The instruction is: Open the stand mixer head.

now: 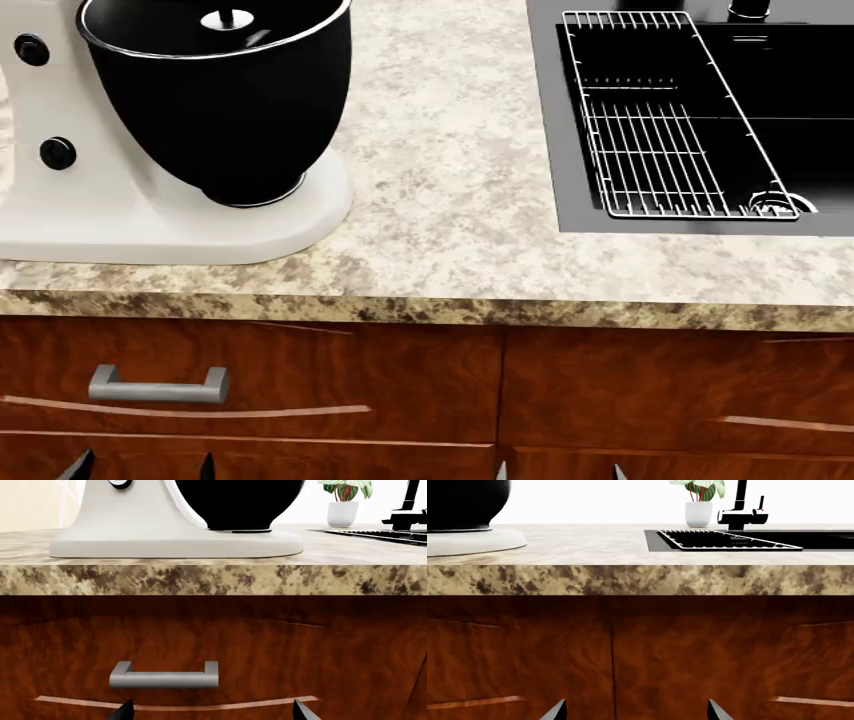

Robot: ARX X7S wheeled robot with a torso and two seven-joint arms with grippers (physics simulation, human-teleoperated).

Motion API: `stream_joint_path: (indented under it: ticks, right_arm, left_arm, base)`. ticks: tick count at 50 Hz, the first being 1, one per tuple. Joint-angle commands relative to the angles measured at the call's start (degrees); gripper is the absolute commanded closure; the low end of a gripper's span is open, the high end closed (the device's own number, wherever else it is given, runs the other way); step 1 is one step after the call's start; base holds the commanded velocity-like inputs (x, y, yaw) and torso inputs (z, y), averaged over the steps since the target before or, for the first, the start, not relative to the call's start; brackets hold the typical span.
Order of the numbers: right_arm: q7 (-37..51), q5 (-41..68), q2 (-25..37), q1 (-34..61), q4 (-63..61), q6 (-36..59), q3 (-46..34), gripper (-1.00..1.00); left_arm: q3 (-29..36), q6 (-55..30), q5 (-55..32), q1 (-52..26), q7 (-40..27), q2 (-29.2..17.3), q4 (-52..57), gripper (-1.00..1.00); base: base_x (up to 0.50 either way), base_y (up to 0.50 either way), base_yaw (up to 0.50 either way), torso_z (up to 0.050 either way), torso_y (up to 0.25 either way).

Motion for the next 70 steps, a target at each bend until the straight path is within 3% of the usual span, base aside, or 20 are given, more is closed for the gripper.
stream_joint_path:
  ticks: [1, 2, 5, 10, 13, 14, 15, 16, 36, 38, 62, 63, 70]
  right_arm:
    - [0.0, 1.4, 1.1, 0.2, 0.1, 0.3, -1.3, -1.0]
    - [1.2, -1.3, 1.9, 0.4, 1.1, -2.1, -2.4, -1.0]
    - [2.4, -2.0, 2.5, 0.9, 0.6, -1.3, -3.0, -1.0]
    - [2.8, -1.6, 3.0, 1.3, 0.5, 0.0, -4.1, -1.0]
    - [2.3, -0.3, 3.4, 1.3, 0.1, 0.0, -4.3, -1.0]
    - [3.0, -1.1, 3.5, 1.4, 0.3, 0.0, -4.6, -1.0]
    - [5.1, 0.1, 4.3, 0.8, 15.9, -17.2, -2.7, -1.0]
    - [0.2, -1.7, 1.1, 1.1, 0.2, -1.8, -1.5, -1.0]
    - [4.8, -2.6, 4.0, 2.1, 1.6, -1.2, -5.1, -1.0]
    - [6.7, -5.7, 4.4, 2.1, 2.6, -2.9, -6.3, -1.0]
    - [4.6, 1.5, 5.7, 1.9, 2.2, -3.9, -7.3, -1.0]
    - [3.9, 3.4, 5.6, 2.2, 1.6, 0.1, -7.0, -1.0]
    - [4.7, 3.0, 5.9, 2.4, 3.0, -2.0, -7.7, -1.0]
  left_arm:
    - [0.5, 2.2, 1.6, -0.7, -6.4, -0.4, -3.2, -1.0]
    - [0.5, -1.4, 1.8, -0.6, -9.1, -0.5, -0.8, -1.0]
    - [1.5, -4.3, -1.4, -0.5, -7.0, -1.8, 1.4, -1.0]
    - [2.1, 0.9, -3.2, -0.4, -6.3, -2.6, -1.7, -1.0]
    - [2.8, 1.0, -3.6, -0.2, -6.0, -3.2, -1.5, -1.0]
    - [3.1, -2.6, -2.7, -0.1, -6.9, -3.6, 1.1, -1.0]
    - [7.0, 29.0, 1.3, -4.5, -8.9, -3.0, -41.7, -1.0]
    - [-0.4, 0.3, 1.9, -0.2, -3.9, -0.6, -1.3, -1.0]
    - [2.8, -1.9, -0.2, -0.7, -7.9, -3.4, -2.4, -1.0]
    - [3.2, -2.0, -0.2, -0.7, -8.0, -3.6, -2.5, -1.0]
    - [5.0, -2.5, -1.5, -0.9, -10.2, -5.2, -2.0, -1.0]
    - [5.2, -2.8, -1.4, -1.0, -10.4, -5.2, -2.2, -1.0]
    - [6.0, -2.7, -2.2, -1.1, -10.0, -6.0, -1.9, -1.0]
  base:
    - [0.0, 0.0, 0.0, 0.0, 0.0]
    - [0.0, 0.0, 0.0, 0.0, 0.0]
    - [0.0, 0.0, 0.0, 0.0, 0.0]
    - [0.0, 0.0, 0.0, 0.0, 0.0]
    - [0.0, 0.0, 0.0, 0.0, 0.0]
    - [0.0, 0.0, 0.0, 0.0, 0.0]
    - [0.0, 0.0, 0.0, 0.0, 0.0]
    - [0.0, 0.0, 0.0, 0.0, 0.0]
    - [0.0, 0.0, 0.0, 0.0, 0.0]
    - [0.0, 0.5, 0.0, 0.0, 0.0]
    - [0.0, 0.5, 0.0, 0.0, 0.0]
    - [0.0, 0.0, 0.0, 0.0, 0.0]
    - [0.0, 0.0, 0.0, 0.0, 0.0]
